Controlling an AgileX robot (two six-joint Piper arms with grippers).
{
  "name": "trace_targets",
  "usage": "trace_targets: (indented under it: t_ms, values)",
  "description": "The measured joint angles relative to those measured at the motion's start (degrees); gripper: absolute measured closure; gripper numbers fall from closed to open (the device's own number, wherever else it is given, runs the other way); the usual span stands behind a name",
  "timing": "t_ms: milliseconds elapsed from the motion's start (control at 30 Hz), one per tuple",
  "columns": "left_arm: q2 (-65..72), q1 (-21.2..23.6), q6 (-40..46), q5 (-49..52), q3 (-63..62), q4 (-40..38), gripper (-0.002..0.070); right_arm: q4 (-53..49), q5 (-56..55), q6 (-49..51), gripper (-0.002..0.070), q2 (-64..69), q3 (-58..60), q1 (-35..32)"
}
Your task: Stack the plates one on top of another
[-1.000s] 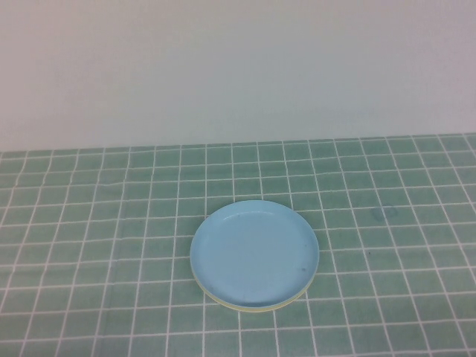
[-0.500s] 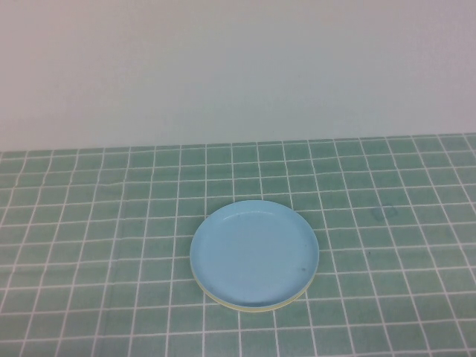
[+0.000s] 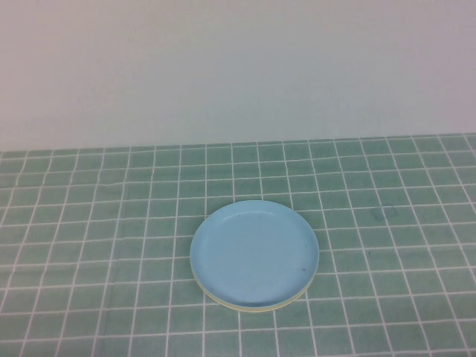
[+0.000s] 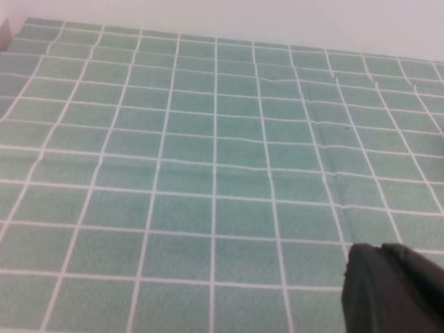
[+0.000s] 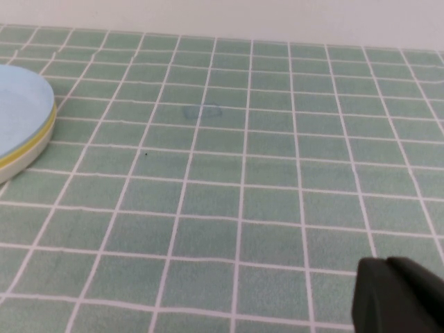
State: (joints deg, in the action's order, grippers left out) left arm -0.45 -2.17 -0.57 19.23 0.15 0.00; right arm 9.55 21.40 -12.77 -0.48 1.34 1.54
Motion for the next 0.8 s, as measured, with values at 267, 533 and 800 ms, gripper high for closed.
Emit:
trace_targets:
  t_ms: [267, 533, 800]
  values:
    - [0.0, 0.0, 0.0, 0.0, 0.0, 0.0, 0.0676, 0.0, 0.0, 0.0, 0.0678, 0.0, 0.0, 0.0]
    - [0.0, 0.0, 0.0, 0.0, 0.0, 0.0, 0.0676, 0.0, 0.0, 0.0, 0.0678, 0.0, 0.0, 0.0]
    - [0.0, 0.0, 0.0, 0.0, 0.0, 0.0, 0.0676, -2.0, -0.1, 0.0, 0.0678, 0.0, 0.0, 0.0]
